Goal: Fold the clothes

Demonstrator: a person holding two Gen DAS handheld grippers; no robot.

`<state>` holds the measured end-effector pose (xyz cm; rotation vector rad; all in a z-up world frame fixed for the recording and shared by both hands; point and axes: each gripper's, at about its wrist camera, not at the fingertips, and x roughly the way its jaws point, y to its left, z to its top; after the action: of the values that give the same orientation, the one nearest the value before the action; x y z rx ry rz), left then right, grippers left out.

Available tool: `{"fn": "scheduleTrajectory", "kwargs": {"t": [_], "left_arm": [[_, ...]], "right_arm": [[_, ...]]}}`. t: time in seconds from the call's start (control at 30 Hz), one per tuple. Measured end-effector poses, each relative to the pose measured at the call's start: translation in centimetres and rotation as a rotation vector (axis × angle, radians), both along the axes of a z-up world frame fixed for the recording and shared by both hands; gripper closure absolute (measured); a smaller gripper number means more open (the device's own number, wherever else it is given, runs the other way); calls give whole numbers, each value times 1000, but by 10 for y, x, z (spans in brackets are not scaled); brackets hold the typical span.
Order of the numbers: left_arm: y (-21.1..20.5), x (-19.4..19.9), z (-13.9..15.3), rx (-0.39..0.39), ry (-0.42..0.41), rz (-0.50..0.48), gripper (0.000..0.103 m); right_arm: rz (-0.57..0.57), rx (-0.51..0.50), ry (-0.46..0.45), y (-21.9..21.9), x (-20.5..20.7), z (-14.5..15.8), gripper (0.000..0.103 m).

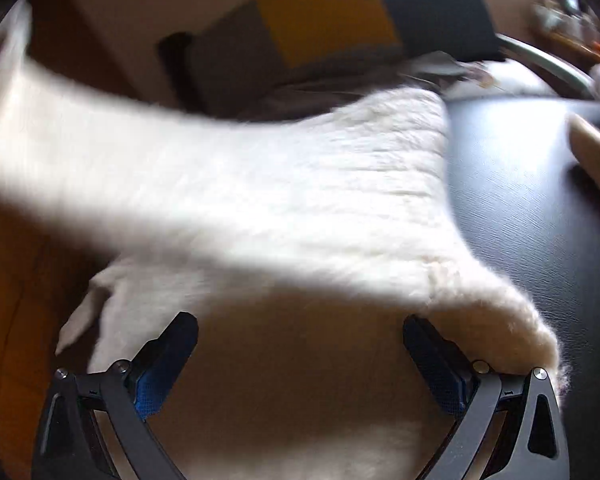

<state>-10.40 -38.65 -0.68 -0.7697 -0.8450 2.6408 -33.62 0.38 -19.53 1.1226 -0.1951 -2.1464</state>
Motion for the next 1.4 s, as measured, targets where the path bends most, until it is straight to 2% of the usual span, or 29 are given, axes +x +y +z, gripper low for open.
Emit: {"fn": "scheduleTrajectory", "kwargs": {"t": [0.3,0.33,0.37,0.5,0.6,0.73,0.8,0.87,0.93,1.0,1.13,1.2,1.3,1.4], "left_arm": [[-52,20,-165,158,-317,84,89],[-56,26,-177,186,-337,95,86],[-62,33,-188,228,-350,110,80],[-90,58,-204,392,-354,156,74],[-103,66,-204,421,-364,186,70],[-104,57,-204,426,-408,165,63],[-96,45,-201,369,-440,138,63],[-82,33,-193,258,-459,107,64],[-74,26,-185,176,-467,92,69],[-67,21,-180,96,-479,74,74],[-60,20,-173,-32,-498,57,77],[-59,21,-170,-94,-501,54,79],[-56,21,-164,-186,-502,50,87],[-50,17,-156,-251,-483,57,94]], "right_arm": [[-3,-45,10,28,-3,-8,0],[-6,-67,3,26,-4,-8,0],[-9,-87,-3,24,-4,-9,0],[-10,-131,-15,29,-5,-10,0],[-9,-135,-14,29,-4,-9,0],[-10,-145,-17,31,-4,-7,0],[-9,-143,-25,31,-2,-5,0],[22,-93,-42,30,7,3,0],[96,-28,-47,30,22,13,0],[124,14,-11,34,29,25,0],[15,71,130,43,1,56,0],[-44,113,157,38,-25,57,0],[-126,218,135,19,-76,42,0],[-135,286,94,2,-106,26,0]]}}
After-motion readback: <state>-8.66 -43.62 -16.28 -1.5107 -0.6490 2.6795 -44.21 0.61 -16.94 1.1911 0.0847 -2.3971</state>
